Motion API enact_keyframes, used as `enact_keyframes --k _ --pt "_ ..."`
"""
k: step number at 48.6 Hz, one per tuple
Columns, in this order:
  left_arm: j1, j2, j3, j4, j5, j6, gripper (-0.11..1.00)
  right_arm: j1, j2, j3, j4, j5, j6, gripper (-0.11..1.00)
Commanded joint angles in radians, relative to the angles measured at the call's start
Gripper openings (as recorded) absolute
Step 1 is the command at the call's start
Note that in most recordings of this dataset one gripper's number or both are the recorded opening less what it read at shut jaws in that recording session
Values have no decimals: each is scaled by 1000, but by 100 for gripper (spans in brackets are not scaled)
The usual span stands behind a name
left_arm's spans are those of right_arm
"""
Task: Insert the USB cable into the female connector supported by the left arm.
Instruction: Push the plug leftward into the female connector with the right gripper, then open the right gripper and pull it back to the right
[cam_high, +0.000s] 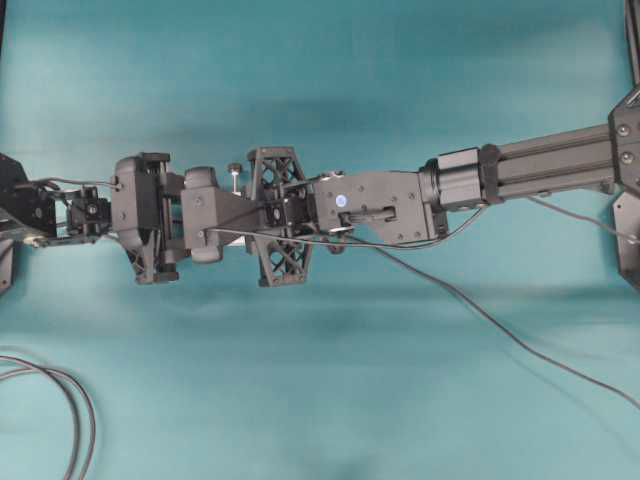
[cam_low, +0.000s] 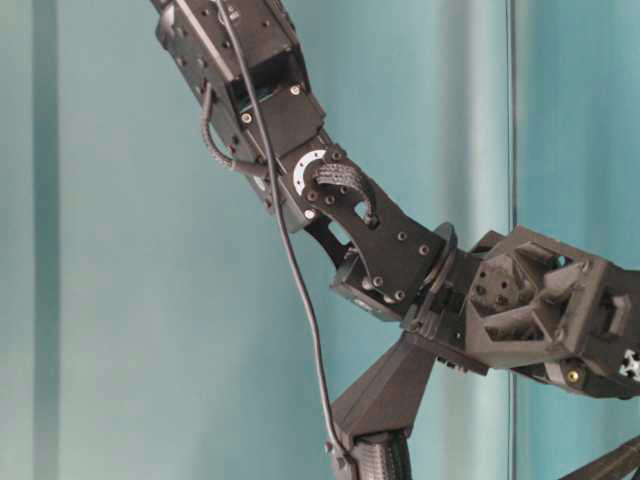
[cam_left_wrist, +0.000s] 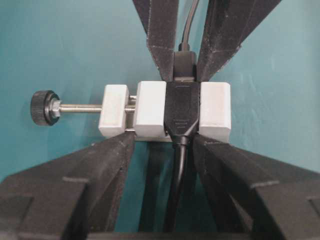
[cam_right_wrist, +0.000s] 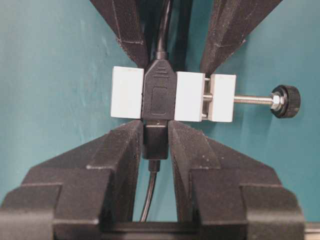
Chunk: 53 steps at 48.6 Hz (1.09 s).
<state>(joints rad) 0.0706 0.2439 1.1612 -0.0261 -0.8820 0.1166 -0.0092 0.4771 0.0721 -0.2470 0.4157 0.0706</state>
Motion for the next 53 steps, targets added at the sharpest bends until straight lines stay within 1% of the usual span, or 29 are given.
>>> enact_keyframes --k 1,20,30,32,36,41,42,44,48,53 --pt "-32 6 -72 11 6 14 64 0 -20 -60 -5 -18 -2 21" --pt "-32 -48 -11 6 9 6 64 8 -28 -26 -5 -15 0 21" --pt "-34 -61 -9 6 15 6 64 8 -28 -26 -5 -14 2 21" --pt "-34 -61 -9 6 15 6 64 9 -29 -26 -6 -12 3 27" --pt "-35 -63 -9 6 17 6 64 9 -28 -26 -5 -3 12 50" --pt "-38 -77 -3 6 28 6 64 9 -46 -17 -5 20 21 73" --pt "-40 -81 -2 6 32 6 64 11 -52 -11 -5 23 21 76" --pt "-40 -92 6 6 46 6 64 11 -71 2 -5 28 21 76" --pt "-40 -118 26 6 77 6 64 11 -115 40 -5 31 23 72" --pt "-38 -153 60 6 98 6 64 11 -178 101 -5 29 35 73"
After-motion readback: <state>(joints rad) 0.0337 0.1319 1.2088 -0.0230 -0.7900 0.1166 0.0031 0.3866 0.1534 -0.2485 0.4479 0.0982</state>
